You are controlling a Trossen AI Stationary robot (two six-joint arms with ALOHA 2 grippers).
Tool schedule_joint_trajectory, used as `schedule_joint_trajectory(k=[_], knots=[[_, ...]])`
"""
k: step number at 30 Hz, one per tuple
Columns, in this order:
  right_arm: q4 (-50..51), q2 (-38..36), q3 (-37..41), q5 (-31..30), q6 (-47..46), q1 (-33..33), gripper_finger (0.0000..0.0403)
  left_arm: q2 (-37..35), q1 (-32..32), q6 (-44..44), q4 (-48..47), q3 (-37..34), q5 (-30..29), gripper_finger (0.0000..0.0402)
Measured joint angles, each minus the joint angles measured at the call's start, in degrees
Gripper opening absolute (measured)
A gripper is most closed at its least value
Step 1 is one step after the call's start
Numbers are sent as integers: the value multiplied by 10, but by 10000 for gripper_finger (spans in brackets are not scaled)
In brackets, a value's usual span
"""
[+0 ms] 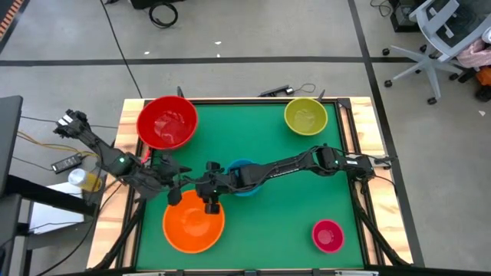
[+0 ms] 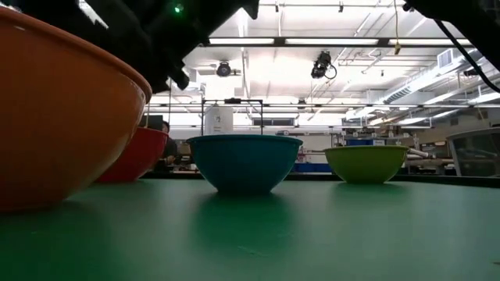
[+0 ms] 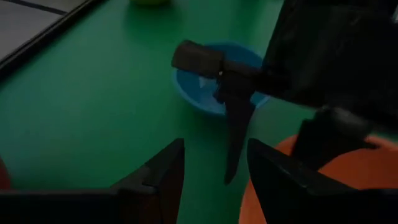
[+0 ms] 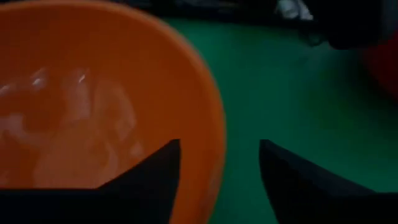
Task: Nest bowls inside each other
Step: Stack the orange bowl into the large red bowl
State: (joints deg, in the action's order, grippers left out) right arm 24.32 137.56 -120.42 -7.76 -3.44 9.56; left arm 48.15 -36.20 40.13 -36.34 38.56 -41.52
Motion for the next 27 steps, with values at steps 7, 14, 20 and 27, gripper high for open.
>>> schedule_joint_trajectory(k=[7,14,20,27], knots=[[-30,2,50,62,-14,-9,229,-3,11,-7,14,-3,-2,176],[-45,1,49,74,-25,-26,36,-3,26,-17,23,-3,-6,176],[-52,-16,50,48,-56,-53,31,-6,23,-20,18,19,-18,174],[-116,-63,49,-78,-59,-101,22,-6,-33,-90,9,81,-94,136]])
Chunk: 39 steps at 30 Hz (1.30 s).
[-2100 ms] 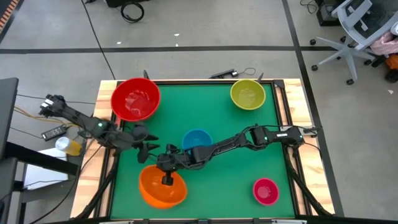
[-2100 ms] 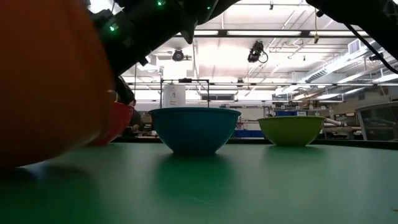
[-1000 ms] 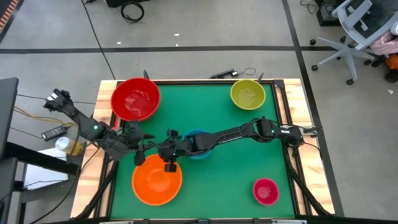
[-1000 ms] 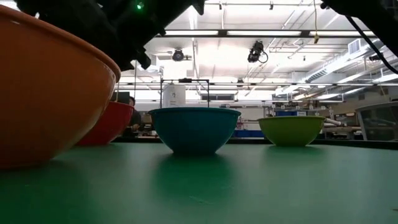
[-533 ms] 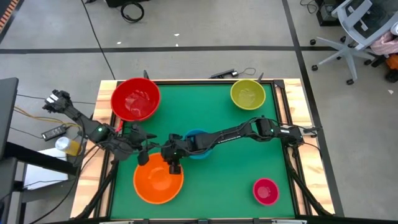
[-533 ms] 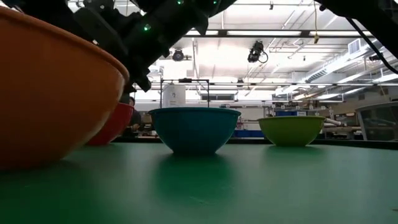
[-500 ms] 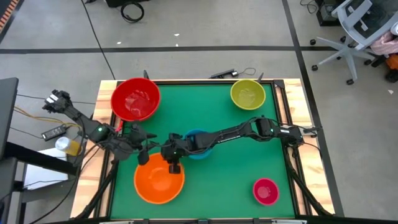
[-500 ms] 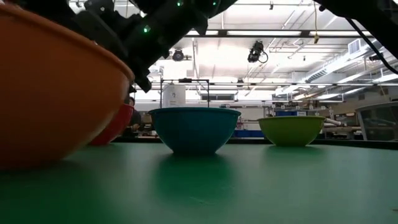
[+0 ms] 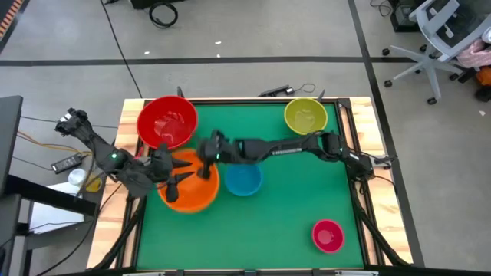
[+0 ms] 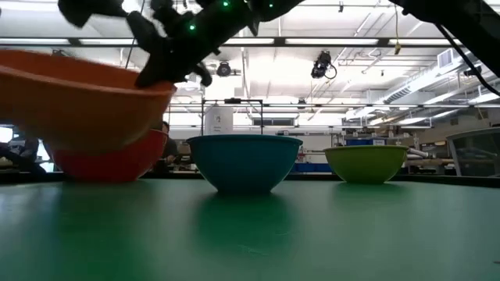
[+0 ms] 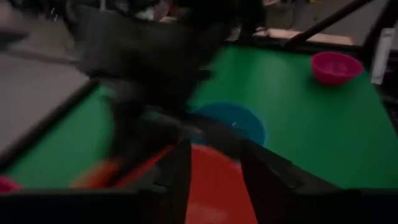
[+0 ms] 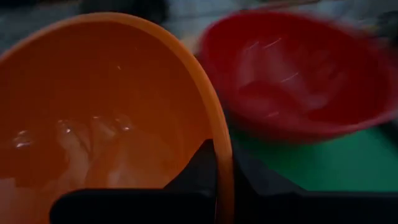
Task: Nest bowls inside each other
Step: Stack the orange bowl into the large red bowl
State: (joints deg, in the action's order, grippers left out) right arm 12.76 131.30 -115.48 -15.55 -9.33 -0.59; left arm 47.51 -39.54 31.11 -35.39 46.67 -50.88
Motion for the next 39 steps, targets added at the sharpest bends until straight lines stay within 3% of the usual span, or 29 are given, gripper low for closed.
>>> schedule_joint_trajectory(k=[11,17,25,29,33,39], knots=[[-179,-21,0,-86,-47,-86,24,0,-50,-113,1,78,-55,115],[-303,41,0,-90,-108,-122,31,1,-47,-101,-6,60,-66,115],[-314,94,0,-88,-162,-142,40,1,-42,-49,-17,28,-82,115],[-313,100,0,-57,-164,-150,79,1,-27,-26,-17,10,-85,115],[-313,100,0,-9,-162,-154,146,1,-8,-7,-19,-6,-85,115],[-290,72,0,-3,-110,-154,245,1,11,21,-35,-11,-85,115]])
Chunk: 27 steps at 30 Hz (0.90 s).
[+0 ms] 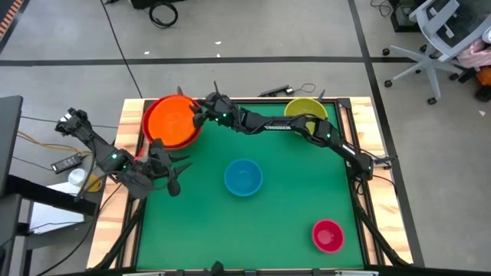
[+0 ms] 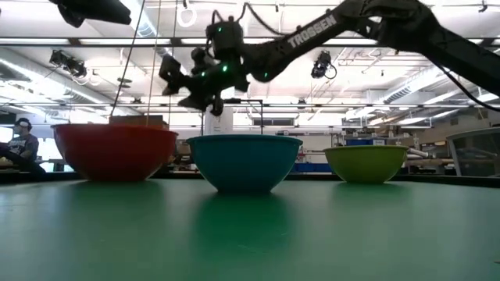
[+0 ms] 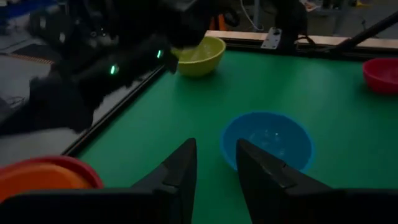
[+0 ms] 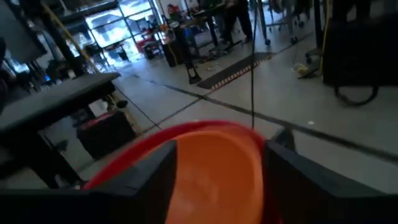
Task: Nest bowls inside each other
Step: Stack the orange bowl into the large red bowl, then stack the green bowl on top of the orange bowl
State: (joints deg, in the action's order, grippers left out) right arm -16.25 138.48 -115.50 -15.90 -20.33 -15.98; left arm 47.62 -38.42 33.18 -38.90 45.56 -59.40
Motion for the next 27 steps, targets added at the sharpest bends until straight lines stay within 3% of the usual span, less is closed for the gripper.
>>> schedule_joint_trajectory(k=[3,7,11,15,19,27], knots=[[83,-36,0,-39,42,5,265,0,0,31,-33,0,0,115],[283,-99,-1,-84,100,7,265,0,0,100,-95,0,0,115],[509,-147,1,-69,114,-1,252,0,0,140,-118,-10,0,115],[669,-195,25,-31,112,-18,235,0,8,143,-118,-28,2,115],[748,-255,99,5,94,-42,225,0,32,144,-115,-31,26,115],[760,-373,315,37,38,-84,223,11,59,142,-113,-31,36,115]])
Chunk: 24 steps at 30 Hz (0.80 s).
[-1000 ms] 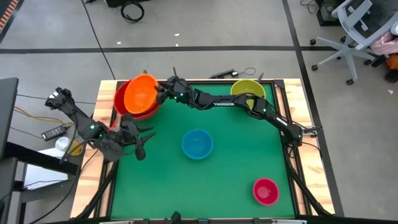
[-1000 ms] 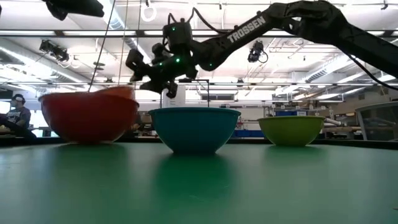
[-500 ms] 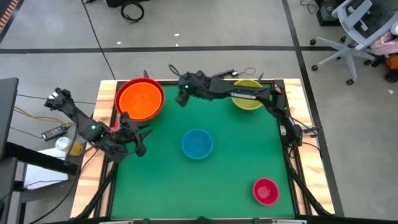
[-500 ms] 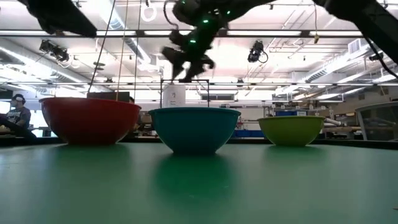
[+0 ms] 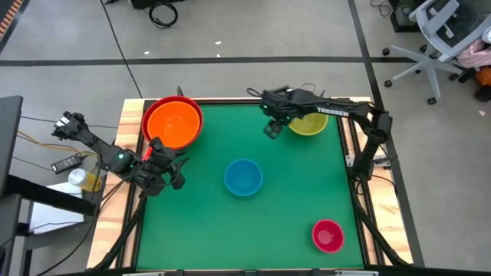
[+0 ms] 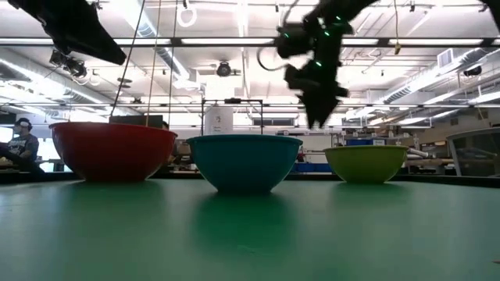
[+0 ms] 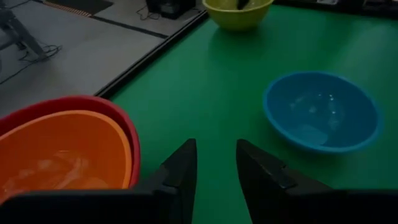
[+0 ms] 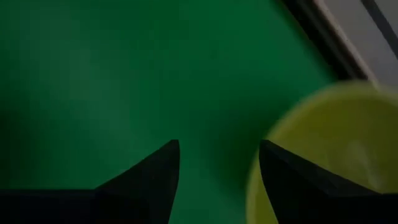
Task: Nest bowls inside each other
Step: Stack the green bowl on top of the orange bowl
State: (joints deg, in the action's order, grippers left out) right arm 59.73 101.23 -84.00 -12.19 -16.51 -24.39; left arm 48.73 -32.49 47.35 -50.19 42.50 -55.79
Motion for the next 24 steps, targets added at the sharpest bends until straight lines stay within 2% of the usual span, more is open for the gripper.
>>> schedule_joint_trajectory(k=[5,12,15,20,22,24], knots=[[-45,-40,89,-29,-15,-30,223,18,28,-10,11,0,1,115],[-114,-39,160,-27,0,-64,209,56,84,-57,67,0,38,115],[-114,-38,169,-27,24,-65,166,77,107,-83,86,0,51,115],[-124,-38,170,-27,59,-43,34,114,145,-153,124,0,72,115],[-142,-38,167,-28,82,-30,24,126,161,-179,150,0,92,115],[-139,-39,166,-24,116,-8,34,138,174,-209,177,0,115,115]])
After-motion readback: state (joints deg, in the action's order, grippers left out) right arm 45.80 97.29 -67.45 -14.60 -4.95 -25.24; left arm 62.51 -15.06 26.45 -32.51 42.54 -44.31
